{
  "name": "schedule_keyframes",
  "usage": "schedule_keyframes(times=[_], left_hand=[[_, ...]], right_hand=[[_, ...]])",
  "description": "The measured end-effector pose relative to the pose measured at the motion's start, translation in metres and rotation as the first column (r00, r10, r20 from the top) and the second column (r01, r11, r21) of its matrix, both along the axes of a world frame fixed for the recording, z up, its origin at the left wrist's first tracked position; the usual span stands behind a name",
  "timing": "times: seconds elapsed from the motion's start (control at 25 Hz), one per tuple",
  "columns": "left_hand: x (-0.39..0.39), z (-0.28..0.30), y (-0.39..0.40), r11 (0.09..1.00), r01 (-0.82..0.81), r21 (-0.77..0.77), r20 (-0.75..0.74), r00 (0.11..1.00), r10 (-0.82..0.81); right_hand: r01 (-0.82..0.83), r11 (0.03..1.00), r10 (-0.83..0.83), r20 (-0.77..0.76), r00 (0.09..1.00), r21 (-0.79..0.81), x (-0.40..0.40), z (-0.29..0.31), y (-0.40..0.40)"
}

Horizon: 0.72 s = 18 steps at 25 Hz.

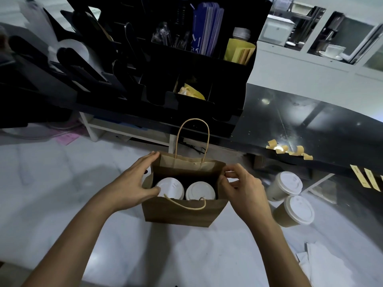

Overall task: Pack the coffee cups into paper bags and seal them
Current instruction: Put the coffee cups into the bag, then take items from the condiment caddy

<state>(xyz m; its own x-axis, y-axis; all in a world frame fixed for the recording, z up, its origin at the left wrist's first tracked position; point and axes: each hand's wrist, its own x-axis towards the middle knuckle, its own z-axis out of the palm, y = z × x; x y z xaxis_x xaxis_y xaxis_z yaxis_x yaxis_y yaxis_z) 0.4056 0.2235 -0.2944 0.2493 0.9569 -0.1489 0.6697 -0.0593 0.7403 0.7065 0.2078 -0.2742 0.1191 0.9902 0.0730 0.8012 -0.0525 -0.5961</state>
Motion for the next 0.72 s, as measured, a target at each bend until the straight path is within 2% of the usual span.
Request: schedule_keyframes(times=[0.32, 0.72], left_hand=[[-0.005, 0.006, 0.008, 0.997, -0.028, 0.075, -0.029, 0.999, 0.031], [0.006, 0.053, 0.014, 0.960, -0.029, 0.278, -0.052, 0.998, 0.045]], right_hand=[[-0.014, 1.000, 0.014, -0.010, 1.000, 0.010, -0.007, 0.004, 0.005], [-0.074, 0.968, 0.081, -0.019, 0.997, 0.239, -0.028, 0.059, 0.021]])
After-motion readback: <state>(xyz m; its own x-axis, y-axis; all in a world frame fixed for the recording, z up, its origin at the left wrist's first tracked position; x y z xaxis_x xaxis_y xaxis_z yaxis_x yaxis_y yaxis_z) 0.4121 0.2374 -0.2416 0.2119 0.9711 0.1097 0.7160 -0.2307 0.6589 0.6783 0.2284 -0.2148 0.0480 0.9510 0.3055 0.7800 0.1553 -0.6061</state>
